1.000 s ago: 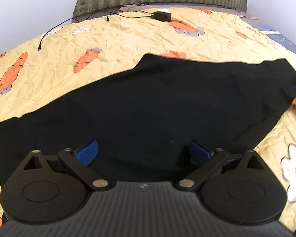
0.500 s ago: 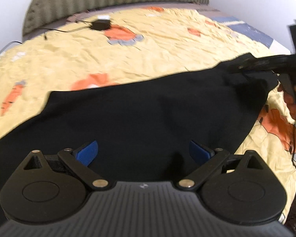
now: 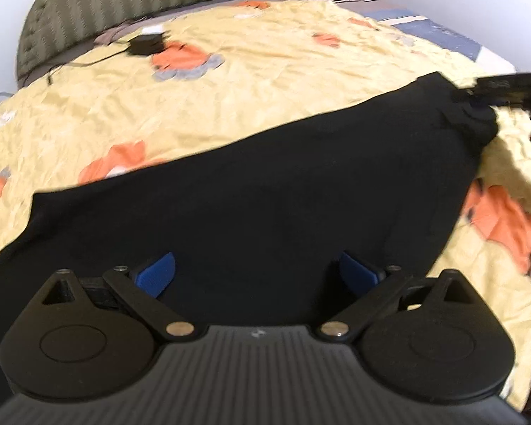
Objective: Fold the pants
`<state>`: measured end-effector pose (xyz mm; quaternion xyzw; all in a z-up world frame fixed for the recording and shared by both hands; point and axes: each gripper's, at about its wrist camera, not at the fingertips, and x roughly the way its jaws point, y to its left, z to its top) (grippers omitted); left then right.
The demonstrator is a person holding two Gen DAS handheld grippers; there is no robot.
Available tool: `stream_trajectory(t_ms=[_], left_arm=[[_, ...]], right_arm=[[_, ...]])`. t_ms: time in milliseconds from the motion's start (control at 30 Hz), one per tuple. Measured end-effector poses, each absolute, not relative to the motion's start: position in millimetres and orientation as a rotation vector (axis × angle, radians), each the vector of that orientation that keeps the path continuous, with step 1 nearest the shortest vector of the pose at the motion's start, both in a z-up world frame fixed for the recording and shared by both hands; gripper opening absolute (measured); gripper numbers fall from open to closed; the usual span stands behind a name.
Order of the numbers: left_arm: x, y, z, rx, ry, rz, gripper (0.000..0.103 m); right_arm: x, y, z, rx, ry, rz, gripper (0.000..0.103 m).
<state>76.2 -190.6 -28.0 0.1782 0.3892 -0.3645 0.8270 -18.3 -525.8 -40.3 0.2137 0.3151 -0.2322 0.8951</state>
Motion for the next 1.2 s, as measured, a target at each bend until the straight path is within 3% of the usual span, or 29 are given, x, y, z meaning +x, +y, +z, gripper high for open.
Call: stream_trajectory(t_ms=[300, 633, 733, 767, 800, 1000, 1200], left_arm=[[63.7, -247.8, -19.7, 0.375, 0.788, -0.868, 0.099], [69.8, -281.4, -32.4, 0.362, 0.843, -0.903, 0.099], [68.1, -281.1, -34.1, 0.373, 0.838, -0.902, 0.099], [67.2, -280.4, -33.7, 0.374, 0.836, -0.903, 0.099], [66.1, -279.3, -32.9, 0.374, 0.832, -0.906, 0.099], [63.2, -260.9, -24.4, 0.357, 0.801, -0.871, 0.099], [65.8, -212.5, -5.0, 0.252, 0.782, -0.811, 0.100]], right_arm=[[-95.3, -596.5, -80.1, 0.960, 0.556, -0.492, 0.052], [-91.0, -612.2, -107.7, 1.157, 0.345, -0.419, 0.046], [-80.3, -615.5, -110.0, 1.128, 0.360, -0.432, 0.025], [-77.7, -614.4, -110.0, 1.102, 0.375, -0.446, 0.012], [-76.0, -613.3, -111.3, 1.078, 0.388, -0.452, 0.009], [-74.5, -603.9, -103.7, 1.001, 0.381, -0.466, 0.006], [-62.5, -565.4, -50.0, 0.832, 0.323, -0.345, 0.006]])
